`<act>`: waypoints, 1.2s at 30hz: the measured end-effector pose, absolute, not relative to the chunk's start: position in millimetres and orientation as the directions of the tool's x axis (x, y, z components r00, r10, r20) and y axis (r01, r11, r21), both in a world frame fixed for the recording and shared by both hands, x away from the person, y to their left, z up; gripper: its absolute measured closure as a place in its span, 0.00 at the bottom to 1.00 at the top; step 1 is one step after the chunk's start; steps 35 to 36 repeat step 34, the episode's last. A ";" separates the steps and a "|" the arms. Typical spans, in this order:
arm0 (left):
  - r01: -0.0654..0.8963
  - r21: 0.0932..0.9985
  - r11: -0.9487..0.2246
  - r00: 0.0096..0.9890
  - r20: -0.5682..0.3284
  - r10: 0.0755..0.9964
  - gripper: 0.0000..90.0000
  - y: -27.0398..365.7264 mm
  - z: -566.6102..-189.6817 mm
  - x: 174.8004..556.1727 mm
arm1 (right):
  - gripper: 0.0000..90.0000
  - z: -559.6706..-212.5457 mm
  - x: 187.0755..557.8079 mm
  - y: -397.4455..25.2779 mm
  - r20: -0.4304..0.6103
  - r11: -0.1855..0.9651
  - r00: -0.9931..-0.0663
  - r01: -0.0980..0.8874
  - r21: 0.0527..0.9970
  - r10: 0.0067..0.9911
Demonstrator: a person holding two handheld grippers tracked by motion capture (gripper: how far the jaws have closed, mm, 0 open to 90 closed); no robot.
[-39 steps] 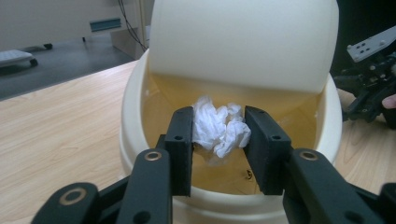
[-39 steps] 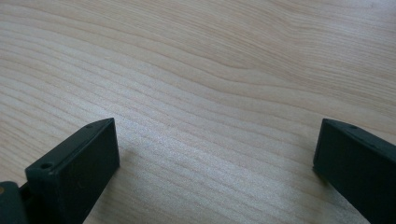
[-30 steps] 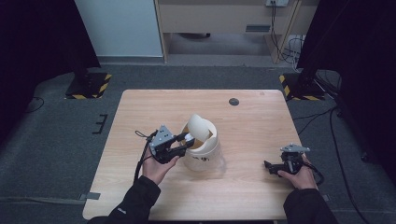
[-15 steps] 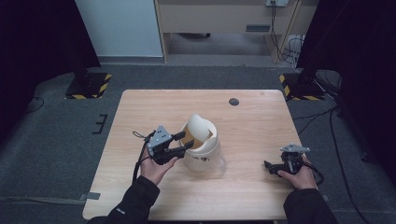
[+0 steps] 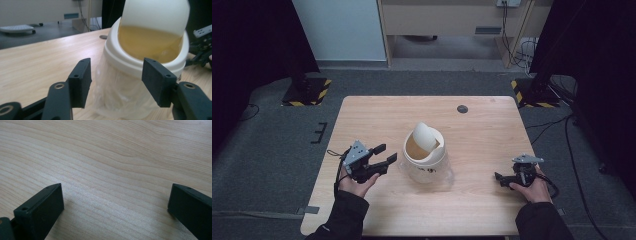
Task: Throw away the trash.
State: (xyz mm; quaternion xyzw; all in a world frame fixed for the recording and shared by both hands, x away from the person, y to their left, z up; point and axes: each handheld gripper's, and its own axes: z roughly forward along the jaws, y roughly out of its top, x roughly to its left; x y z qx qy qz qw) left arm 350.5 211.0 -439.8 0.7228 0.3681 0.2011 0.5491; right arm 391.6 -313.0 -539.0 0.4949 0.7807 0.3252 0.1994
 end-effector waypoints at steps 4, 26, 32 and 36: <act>0.328 0.933 -0.149 0.630 -0.099 0.770 0.36 218.9 -446.3 348.5 | 0.01 -539.0 391.7 -313.2 0.009 0.300 -0.432 0.642 0.705 0.902; 0.637 0.720 -0.277 0.457 -0.063 0.887 0.14 276.5 -506.0 358.5 | 0.01 -539.0 391.4 -313.0 0.010 0.300 -0.432 0.643 0.705 0.902; 0.700 0.641 -0.313 0.444 -0.047 0.895 0.12 284.5 -519.1 364.9 | 0.01 -539.0 391.4 -313.0 0.010 0.301 -0.433 0.643 0.705 0.902; 0.701 0.642 -0.311 0.440 -0.045 0.897 0.12 285.8 -519.7 366.0 | 0.01 -539.0 391.4 -312.9 0.010 0.300 -0.432 0.643 0.705 0.902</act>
